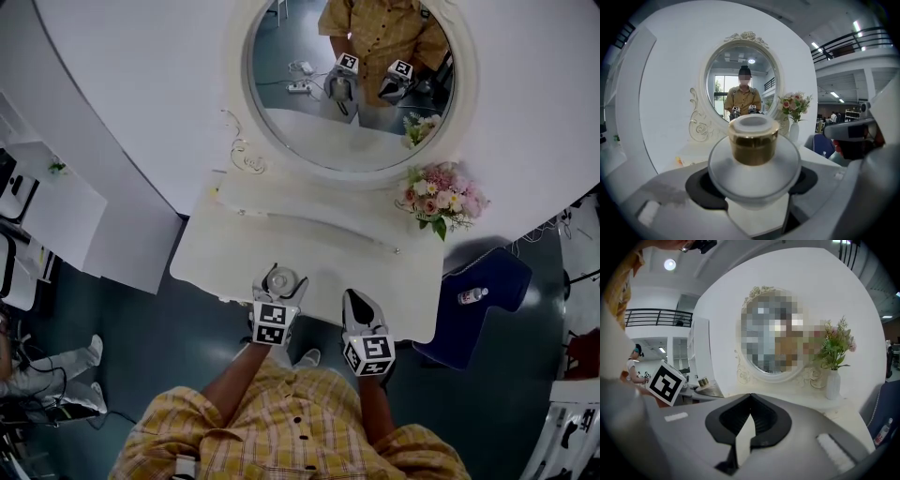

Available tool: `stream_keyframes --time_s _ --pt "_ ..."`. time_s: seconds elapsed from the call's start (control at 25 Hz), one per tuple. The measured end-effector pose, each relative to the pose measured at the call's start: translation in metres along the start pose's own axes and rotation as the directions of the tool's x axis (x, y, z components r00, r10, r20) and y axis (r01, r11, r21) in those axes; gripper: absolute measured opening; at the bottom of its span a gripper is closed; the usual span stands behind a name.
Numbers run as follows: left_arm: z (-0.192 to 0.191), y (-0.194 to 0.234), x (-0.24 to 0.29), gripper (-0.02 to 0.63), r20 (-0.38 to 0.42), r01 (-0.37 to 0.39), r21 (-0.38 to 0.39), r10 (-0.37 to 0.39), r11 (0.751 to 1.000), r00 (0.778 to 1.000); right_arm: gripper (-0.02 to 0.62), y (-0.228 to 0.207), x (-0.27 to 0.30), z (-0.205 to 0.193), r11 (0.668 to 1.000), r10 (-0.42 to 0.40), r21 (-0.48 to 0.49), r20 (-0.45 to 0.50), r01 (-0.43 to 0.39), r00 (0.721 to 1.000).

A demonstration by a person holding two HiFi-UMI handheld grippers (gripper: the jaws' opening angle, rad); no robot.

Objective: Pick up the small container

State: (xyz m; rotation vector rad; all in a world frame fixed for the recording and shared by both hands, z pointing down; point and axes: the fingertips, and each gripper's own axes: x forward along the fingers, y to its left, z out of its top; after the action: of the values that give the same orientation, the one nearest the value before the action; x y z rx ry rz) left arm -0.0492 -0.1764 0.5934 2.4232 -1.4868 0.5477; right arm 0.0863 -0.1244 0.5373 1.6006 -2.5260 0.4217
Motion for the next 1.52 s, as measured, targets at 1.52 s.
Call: stream_keyframes --time_s 1.52 --pt "0.037 -0.022 -0.06 0.347 0.159 0.0 0.055 -0.009 0.998 0.987 0.002 0.007 -0.035 0.026 1.0 -0.007 -0.026 0.077 0.009 0.997"
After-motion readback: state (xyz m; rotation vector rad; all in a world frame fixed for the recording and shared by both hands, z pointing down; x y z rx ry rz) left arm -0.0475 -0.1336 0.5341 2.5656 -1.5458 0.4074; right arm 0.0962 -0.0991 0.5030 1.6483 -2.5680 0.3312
